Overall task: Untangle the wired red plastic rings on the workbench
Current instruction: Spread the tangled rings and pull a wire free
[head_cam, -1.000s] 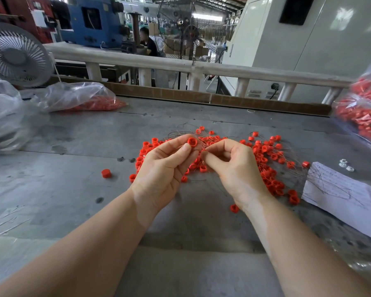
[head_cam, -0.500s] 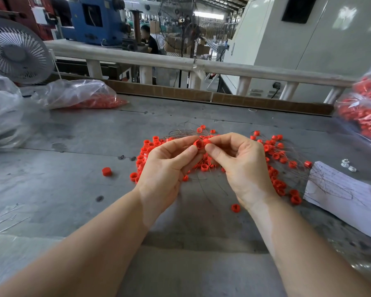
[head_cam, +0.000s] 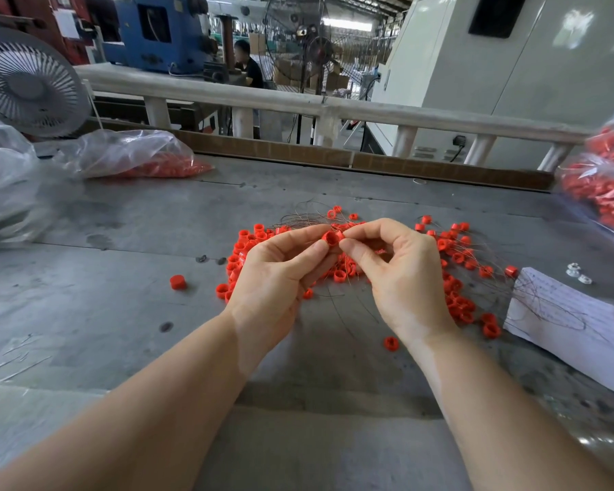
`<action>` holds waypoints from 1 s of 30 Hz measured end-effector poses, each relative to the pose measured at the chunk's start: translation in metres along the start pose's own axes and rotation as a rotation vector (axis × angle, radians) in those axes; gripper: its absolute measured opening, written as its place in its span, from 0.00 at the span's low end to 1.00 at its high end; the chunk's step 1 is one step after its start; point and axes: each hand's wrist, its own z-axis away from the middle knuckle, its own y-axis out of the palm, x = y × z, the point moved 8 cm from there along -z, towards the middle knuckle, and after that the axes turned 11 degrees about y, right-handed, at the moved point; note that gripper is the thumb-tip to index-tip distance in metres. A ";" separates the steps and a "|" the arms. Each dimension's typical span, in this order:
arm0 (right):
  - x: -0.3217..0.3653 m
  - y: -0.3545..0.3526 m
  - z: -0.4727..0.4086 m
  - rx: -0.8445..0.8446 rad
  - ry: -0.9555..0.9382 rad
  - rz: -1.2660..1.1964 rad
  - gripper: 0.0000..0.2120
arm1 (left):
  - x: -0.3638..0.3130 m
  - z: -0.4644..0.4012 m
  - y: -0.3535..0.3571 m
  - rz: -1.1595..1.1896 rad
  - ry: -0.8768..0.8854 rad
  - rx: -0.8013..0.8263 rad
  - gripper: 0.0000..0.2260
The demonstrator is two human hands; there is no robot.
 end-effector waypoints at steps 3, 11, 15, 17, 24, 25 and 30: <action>0.004 0.000 0.002 -0.013 -0.060 0.062 0.06 | -0.001 0.001 0.001 -0.010 -0.003 0.002 0.09; 0.008 0.001 0.003 -0.001 -0.134 0.091 0.06 | -0.001 0.003 0.003 0.007 -0.035 0.004 0.12; 0.004 0.001 0.002 0.016 -0.070 0.054 0.08 | -0.001 0.004 0.005 0.020 -0.037 0.025 0.09; 0.001 0.002 0.001 0.034 -0.023 0.021 0.08 | 0.000 0.004 0.005 0.025 -0.039 0.033 0.08; -0.022 0.005 -0.003 0.114 0.283 -0.341 0.07 | 0.001 0.003 0.003 0.040 -0.051 0.013 0.07; -0.025 0.007 -0.003 0.131 0.320 -0.391 0.07 | 0.001 0.003 0.003 0.041 -0.051 0.012 0.07; -0.029 0.012 -0.002 0.174 0.413 -0.505 0.08 | 0.001 0.003 0.004 0.046 -0.056 0.006 0.07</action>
